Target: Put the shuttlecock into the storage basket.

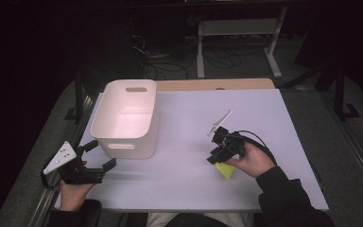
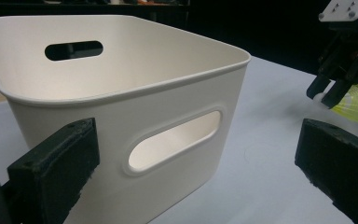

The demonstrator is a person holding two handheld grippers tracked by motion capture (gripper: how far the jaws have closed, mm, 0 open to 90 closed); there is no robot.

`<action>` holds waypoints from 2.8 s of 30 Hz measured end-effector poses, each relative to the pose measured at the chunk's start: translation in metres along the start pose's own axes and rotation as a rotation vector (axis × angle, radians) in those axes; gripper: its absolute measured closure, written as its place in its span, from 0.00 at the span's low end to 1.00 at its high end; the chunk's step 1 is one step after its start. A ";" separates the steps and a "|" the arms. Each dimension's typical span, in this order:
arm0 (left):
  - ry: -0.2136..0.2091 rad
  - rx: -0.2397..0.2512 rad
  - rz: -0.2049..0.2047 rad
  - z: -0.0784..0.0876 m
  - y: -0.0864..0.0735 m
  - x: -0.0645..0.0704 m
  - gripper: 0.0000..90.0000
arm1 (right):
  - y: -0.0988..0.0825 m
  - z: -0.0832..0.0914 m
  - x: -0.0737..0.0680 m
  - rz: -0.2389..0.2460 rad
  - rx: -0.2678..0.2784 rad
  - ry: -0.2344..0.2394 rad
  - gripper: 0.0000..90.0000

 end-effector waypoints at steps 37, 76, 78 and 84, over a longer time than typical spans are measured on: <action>-0.004 0.001 0.003 0.000 0.000 0.001 0.00 | 0.052 0.032 -0.006 0.057 0.166 -0.009 0.71; -0.005 0.001 0.003 -0.001 0.000 0.001 0.00 | 0.109 0.061 -0.018 0.148 0.303 -0.008 0.71; -0.006 0.001 0.003 -0.001 0.000 0.001 0.00 | 0.112 0.062 -0.018 0.147 0.314 -0.005 0.71; -0.007 0.001 0.004 -0.001 0.000 0.001 0.00 | 0.120 0.064 -0.018 0.154 0.330 0.002 0.71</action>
Point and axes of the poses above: each handheld gripper's, and its own axes: z roughly backward along the jaws, y roughly out of its top, x roughly to its right, the point moved 7 cm from there along -z, roughly forward along the jaws, and after that the axes turned 6 degrees about x, right-handed, at the moved point
